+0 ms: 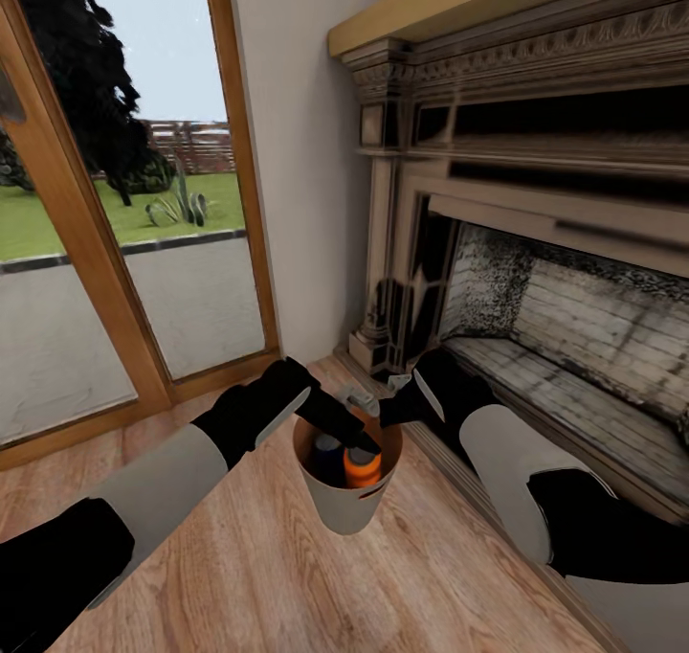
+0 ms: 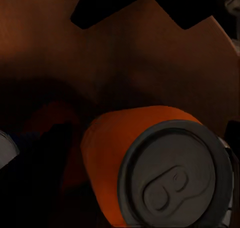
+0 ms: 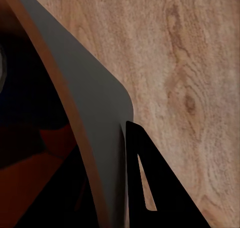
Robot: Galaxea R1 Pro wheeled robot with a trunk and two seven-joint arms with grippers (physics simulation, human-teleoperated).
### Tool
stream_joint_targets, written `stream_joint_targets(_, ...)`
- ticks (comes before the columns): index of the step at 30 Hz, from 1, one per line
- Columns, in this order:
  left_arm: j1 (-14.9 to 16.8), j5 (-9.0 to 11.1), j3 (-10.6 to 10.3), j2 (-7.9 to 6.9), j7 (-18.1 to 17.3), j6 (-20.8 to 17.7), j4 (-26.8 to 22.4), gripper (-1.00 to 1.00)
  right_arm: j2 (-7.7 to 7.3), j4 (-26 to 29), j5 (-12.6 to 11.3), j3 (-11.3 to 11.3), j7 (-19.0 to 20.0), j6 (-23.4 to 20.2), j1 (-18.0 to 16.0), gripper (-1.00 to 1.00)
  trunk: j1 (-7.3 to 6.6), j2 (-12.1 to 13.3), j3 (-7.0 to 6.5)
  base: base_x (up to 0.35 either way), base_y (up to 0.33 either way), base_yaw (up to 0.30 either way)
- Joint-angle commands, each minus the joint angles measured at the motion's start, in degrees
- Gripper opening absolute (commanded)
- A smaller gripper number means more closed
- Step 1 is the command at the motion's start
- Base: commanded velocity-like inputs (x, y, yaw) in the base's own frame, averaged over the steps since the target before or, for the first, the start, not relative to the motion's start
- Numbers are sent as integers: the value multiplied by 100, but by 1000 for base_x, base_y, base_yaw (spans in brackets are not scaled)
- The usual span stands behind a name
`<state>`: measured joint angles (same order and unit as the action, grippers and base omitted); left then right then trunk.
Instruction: Put the three can of soda from the living room inside the tash can in the kitchen.
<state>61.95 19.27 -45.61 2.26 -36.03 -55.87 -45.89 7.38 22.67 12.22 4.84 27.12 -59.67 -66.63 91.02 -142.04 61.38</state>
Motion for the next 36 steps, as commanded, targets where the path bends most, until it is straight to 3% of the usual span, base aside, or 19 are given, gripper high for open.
stream_joint_targets(1,0,1,0,1,0,4,1,100,1,1,-177,-27,30,-33,-2,-100,-1,0,-1,0,0,0)
stream_joint_targets(8,1,13,6,-40,-14,30,-142,100,1,1,-176,-27,30,-33,0,-100,-1,0,-1,0,0,0)
stream_joint_targets(11,-33,21,43,-133,-47,71,-667,100,-1,1,-175,-27,30,-33,1,-100,-1,0,-1,0,0,0)
stream_joint_targets(13,-165,49,78,-536,-59,36,-1388,100,-7,1,-171,-30,30,-33,1,-100,-1,0,-1,0,0,0)
stream_joint_targets(15,-212,61,117,-805,-60,16,-1730,100,-11,1,-169,-32,30,-33,1,-100,-1,0,-1,0,0,0)
stream_joint_targets(19,-614,155,580,-1928,-50,-10,-2833,100,-22,1,-168,-42,15,-33,1,-100,-1,0,-1,0,0,0)
stream_joint_targets(21,-789,160,779,-2157,-40,-4,-3035,100,-24,1,-169,-46,16,-33,2,-100,-1,0,-1,0,0,0)
stream_joint_targets(23,-1251,151,1297,-2502,-16,42,-3328,100,-28,0,-173,-50,22,-33,7,-100,-1,0,-1,0,0,0)
stream_joint_targets(25,-1720,121,1843,-2628,37,193,-3445,100,-37,-2,-175,-58,29,-33,10,-100,-1,0,-1,0,0,0)
stream_joint_targets(26,-2221,83,2541,-2676,255,577,-3536,100,-52,0,-180,-69,38,-33,16,-100,-1,0,-1,0,0,0)
stream_joint_targets(27,-2396,77,2800,-2683,364,738,-3560,100,-55,0,-181,-73,40,-33,18,-100,-1,0,-1,0,0,0)
stream_joint_targets(28,-2893,66,3443,-2686,616,1162,-3582,100,-62,0,-182,-79,45,-33,24,-100,-1,0,-1,0,0,0)
stream_joint_targets(30,-3413,55,4039,-2680,835,1590,-3589,100,-68,0,-183,-81,49,-33,28,-100,-1,0,-1,0,0,0)
stream_joint_targets(31,-3855,46,4477,-2673,983,1978,-3591,100,-72,1,-184,-82,52,-33,31,-100,-1,0,-1,0,0,0)
stream_joint_targets(32,-4041,43,4636,-2671,1038,2156,-3591,100,-73,1,-184,-90,53,-33,34,-100,-1,0,-1,0,0,0)
stream_joint_targets(33,-4460,34,4949,-2656,1166,2609,-3589,100,-76,1,-183,-178,59,-33,38,-100,-1,0,-1,0,0,0)
stream_joint_targets(34,-4559,32,5014,-2639,1201,2732,-3585,100,-76,1,-182,-228,62,-33,41,-100,-1,0,-1,0,0,0)
stream_joint_targets(35,-4897,29,5178,-2494,1293,3168,-3470,100,-88,1,-180,-508,74,-33,47,-100,-1,0,-1,0,0,0)
stream_joint_targets(36,-4972,30,5200,-2450,1301,3297,-3394,100,-96,1,-181,-584,76,-33,48,-100,-1,0,-1,0,0,0)
